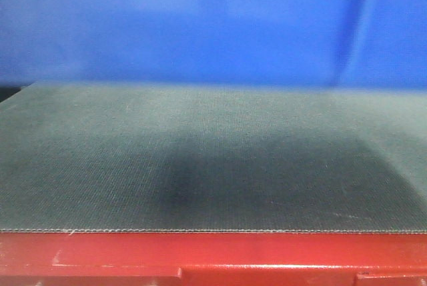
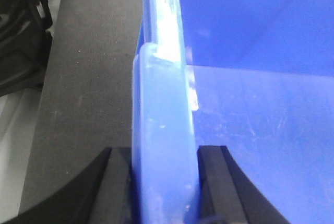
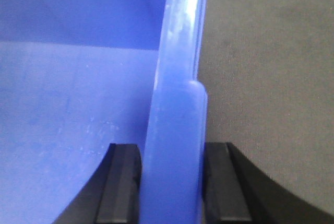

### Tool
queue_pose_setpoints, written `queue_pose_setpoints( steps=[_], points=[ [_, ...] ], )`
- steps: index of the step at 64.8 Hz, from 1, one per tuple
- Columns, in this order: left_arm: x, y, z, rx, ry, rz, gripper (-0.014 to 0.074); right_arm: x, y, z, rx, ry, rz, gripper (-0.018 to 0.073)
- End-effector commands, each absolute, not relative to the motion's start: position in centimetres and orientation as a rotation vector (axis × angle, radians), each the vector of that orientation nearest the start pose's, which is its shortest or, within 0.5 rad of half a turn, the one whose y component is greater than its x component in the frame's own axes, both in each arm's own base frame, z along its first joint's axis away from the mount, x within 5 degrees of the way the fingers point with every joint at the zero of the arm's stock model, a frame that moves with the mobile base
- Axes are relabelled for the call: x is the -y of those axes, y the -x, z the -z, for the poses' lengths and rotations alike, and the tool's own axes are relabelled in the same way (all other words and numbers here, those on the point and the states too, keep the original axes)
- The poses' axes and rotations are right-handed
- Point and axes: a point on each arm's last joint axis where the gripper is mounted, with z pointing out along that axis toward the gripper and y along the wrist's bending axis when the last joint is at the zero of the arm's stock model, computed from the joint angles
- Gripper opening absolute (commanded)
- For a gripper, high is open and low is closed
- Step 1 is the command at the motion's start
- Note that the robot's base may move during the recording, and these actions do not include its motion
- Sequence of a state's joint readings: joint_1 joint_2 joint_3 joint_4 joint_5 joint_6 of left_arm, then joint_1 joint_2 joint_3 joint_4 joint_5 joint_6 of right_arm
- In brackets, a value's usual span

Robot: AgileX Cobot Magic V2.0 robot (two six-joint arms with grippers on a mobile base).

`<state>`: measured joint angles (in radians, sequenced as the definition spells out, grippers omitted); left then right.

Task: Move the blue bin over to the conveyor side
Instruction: 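Lower the blue bin with both grippers onto the grey belt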

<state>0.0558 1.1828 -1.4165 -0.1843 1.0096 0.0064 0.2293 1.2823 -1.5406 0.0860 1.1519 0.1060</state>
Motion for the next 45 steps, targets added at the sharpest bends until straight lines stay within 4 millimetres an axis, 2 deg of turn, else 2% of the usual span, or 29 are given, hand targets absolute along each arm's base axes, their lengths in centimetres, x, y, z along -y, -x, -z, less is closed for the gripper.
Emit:
queue_pose_setpoints(
  steps=[1,12,21,30,45],
  points=[
    [0.1,-24.1,-44.5,-2.137,0.084,0.202,-0.0017,-5.8,-24.8,-44.6,-2.273,0.15,-0.197,-0.0078],
    [0.2,-25.1,-41.2,-2.178,0.123,0.243,-0.0017,-5.5,-25.9,-41.7,-2.278,0.163,-0.111,-0.0078],
    [1.5,-25.6,-38.4,-2.18,0.085,0.266,-0.0017,-4.9,-26.9,-40.2,-2.286,0.131,-0.095,-0.0078],
    [3.0,-26.2,-37.2,-2.182,0.0,0.245,-0.002,-4.1,-27.8,-39.3,-2.326,0.076,-0.104,-0.0078],
    [3.2,-28.1,-35.4,-2.23,-0.002,0.237,-0.002,-3.9,-28.3,-37.4,-2.362,0.068,-0.095,-0.0078]
  ],
)
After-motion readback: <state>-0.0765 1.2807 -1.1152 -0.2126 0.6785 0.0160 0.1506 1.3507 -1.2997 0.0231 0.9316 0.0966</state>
